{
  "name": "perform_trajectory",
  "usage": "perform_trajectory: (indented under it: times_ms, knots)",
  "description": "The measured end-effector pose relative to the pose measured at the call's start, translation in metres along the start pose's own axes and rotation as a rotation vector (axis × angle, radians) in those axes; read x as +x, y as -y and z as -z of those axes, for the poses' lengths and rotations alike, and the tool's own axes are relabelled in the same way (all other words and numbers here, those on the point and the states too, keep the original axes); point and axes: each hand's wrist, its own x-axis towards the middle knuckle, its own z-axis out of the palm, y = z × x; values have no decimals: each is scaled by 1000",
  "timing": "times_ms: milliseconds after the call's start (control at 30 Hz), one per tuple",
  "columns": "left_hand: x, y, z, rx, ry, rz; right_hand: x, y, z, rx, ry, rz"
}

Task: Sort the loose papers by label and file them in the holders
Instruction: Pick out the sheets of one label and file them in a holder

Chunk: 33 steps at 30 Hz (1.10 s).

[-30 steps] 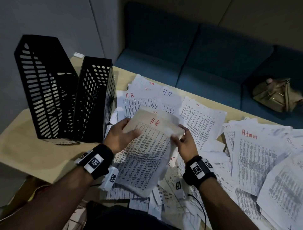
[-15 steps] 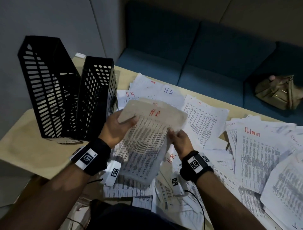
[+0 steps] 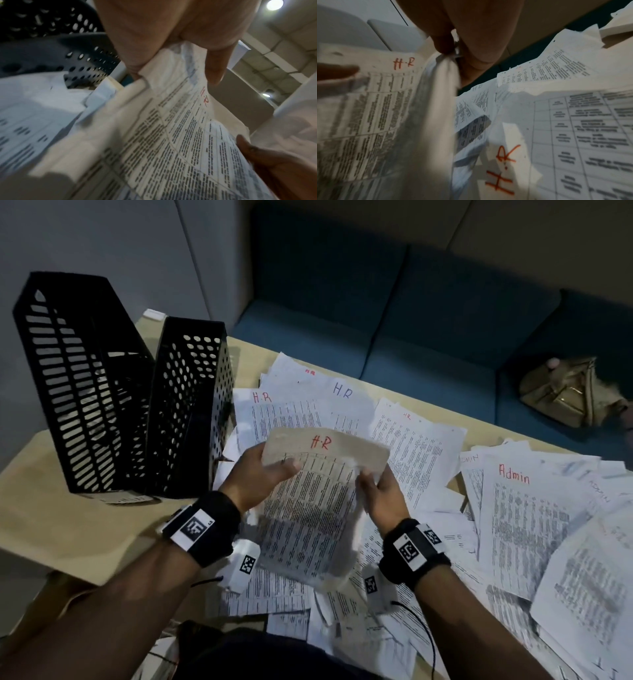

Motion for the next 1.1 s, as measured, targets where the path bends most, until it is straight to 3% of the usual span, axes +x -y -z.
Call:
perform_trajectory:
  times_ms: [100, 233, 300, 400, 467, 633, 733, 867, 1000, 1100]
  knots:
    - [1, 9, -7, 7, -132, 75, -6, -5, -5, -124, -19, -14]
    - [1, 24, -5, 91, -289, 91, -7, -15, 9, -77, -33, -185]
    - [1, 36, 1, 161, -313, 78, -8, -26, 29, -331, -57, -181]
    - [-3, 58, 7, 278, -298, 135, -23, -59, 59, -922, -20, -275]
    - [-8, 65, 9, 329, -256, 155, -37, -74, 67, -1053, 34, -338]
    - [-9, 70, 4, 436, -78, 95, -39, -77, 78, -999, -60, -350]
    - [-5, 80, 3, 547, 29, 151, -37, -61, 97, -963, -115, -256]
    - [1, 105, 2, 663, 122, 191, -26, -10, 131, -631, -121, -226]
    - [4, 125, 6, 558, 93, 147, 16, 39, 142, -593, -278, -190]
    - [-6, 100, 9, 448, -19, 150, 55, 58, 111, -485, -323, -89]
